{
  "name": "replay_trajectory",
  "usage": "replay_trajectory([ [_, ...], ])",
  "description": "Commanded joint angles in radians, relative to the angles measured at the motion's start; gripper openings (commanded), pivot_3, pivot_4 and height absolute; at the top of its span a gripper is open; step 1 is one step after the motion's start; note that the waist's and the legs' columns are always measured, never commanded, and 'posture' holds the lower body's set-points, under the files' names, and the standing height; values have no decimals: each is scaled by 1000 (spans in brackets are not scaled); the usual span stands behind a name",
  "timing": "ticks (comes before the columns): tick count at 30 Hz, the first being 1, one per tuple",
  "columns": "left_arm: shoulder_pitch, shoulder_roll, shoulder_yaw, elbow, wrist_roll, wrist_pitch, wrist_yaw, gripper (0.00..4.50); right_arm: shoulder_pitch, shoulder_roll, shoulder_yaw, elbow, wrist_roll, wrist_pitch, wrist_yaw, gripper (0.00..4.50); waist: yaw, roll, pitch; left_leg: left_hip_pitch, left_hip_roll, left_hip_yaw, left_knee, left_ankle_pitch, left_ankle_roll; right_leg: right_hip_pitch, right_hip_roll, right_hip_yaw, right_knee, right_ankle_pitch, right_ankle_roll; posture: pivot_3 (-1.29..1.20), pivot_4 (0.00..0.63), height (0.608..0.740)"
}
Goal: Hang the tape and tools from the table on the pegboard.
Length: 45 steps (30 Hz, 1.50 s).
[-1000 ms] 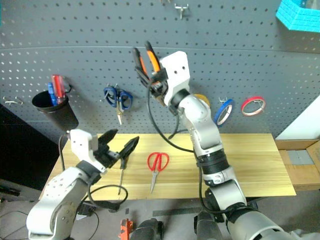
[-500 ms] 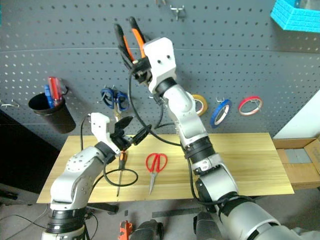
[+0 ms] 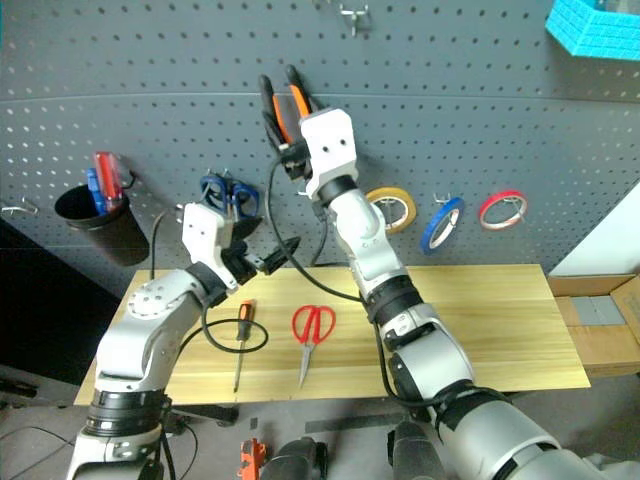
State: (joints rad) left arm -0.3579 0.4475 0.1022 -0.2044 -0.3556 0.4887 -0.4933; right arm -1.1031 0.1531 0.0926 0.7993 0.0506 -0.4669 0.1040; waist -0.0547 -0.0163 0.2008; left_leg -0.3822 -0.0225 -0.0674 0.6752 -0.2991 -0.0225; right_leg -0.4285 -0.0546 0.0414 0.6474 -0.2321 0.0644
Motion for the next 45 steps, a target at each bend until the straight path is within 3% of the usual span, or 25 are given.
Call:
replay_trajectory([
  [1,12,22,34,-66,-20,15,-2,4500,-24,58,-17,62,-11,-90,-29,2726,2,0,4,0,0,0,0,0,0,0,0,0,0,0,0,98,231,740],
  [8,26,17,34,-109,-28,53,6,4500,12,57,-13,130,-26,-98,-46,2726,14,0,17,0,0,-1,1,-1,3,0,0,-1,2,0,0,99,242,740],
  [13,8,2,20,-83,-23,38,7,4500,79,43,20,91,-67,24,-79,2726,15,0,17,2,0,-2,1,-1,3,2,0,-1,3,0,-1,79,238,740],
  [18,-2,-16,9,-58,-11,15,7,4500,186,-2,41,-111,-69,118,-34,4404,21,0,16,3,0,-3,1,-1,2,3,0,-2,3,0,-1,45,217,740],
  [27,-10,-40,1,-9,6,-41,2,4500,404,-135,65,-557,-80,346,68,4466,22,-1,16,0,0,-3,1,1,-2,2,0,-2,-1,0,-1,1,182,740],
  [36,178,-92,-72,-82,122,-57,121,4500,633,-347,84,-919,121,592,421,4466,10,-1,15,-1,0,-2,1,0,0,2,0,-1,-1,0,-1,-66,177,740],
  [40,281,-138,-158,-60,238,-78,211,4500,746,-492,135,-947,143,542,623,4466,9,-1,15,1,0,-2,1,-2,3,5,-1,-1,-3,0,-1,-78,191,740],
  [45,343,-181,-200,10,296,-41,272,4500,811,-566,185,-880,133,464,770,4466,0,-1,15,3,0,-2,1,-2,4,6,0,-2,0,0,-1,-89,206,740],
])
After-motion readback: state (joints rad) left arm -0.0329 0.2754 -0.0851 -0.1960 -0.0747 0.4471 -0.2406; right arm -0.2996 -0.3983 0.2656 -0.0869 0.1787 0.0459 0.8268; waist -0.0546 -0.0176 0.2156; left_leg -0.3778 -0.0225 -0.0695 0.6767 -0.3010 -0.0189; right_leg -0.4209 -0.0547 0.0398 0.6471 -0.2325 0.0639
